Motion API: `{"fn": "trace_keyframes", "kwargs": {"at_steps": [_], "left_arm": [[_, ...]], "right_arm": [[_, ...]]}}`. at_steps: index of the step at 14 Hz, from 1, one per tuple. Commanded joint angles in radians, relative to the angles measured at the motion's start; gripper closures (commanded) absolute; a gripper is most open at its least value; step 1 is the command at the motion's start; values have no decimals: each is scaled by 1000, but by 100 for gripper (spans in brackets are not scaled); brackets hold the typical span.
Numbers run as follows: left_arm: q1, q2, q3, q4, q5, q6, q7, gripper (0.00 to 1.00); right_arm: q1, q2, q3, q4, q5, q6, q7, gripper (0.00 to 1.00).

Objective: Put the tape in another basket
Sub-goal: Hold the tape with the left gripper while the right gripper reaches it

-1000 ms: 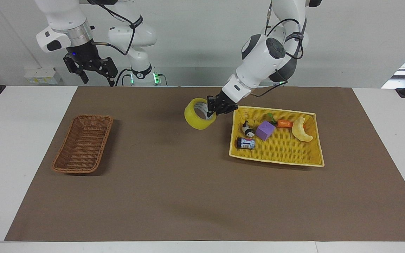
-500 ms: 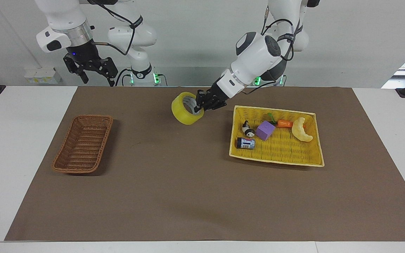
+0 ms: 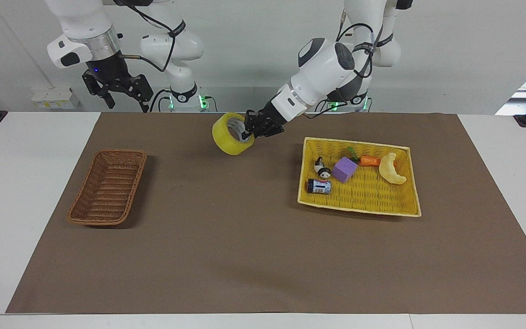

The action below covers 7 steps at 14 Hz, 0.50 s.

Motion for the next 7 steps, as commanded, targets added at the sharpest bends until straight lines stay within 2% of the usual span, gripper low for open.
{"fn": "trace_keyframes", "kwargs": {"at_steps": [1, 5, 7], "left_arm": [[-5, -25, 3, -22, -23, 10, -9, 100], [-5, -28, 3, -28, -59, 22, -9, 100], [-5, -28, 3, -30, -92, 33, -9, 100]], "right_arm": [[-14, -18, 28, -24, 2, 33, -51, 0], [85, 5, 37, -70, 120, 175, -88, 0], [124, 26, 37, -81, 200, 207, -86, 0]]}}
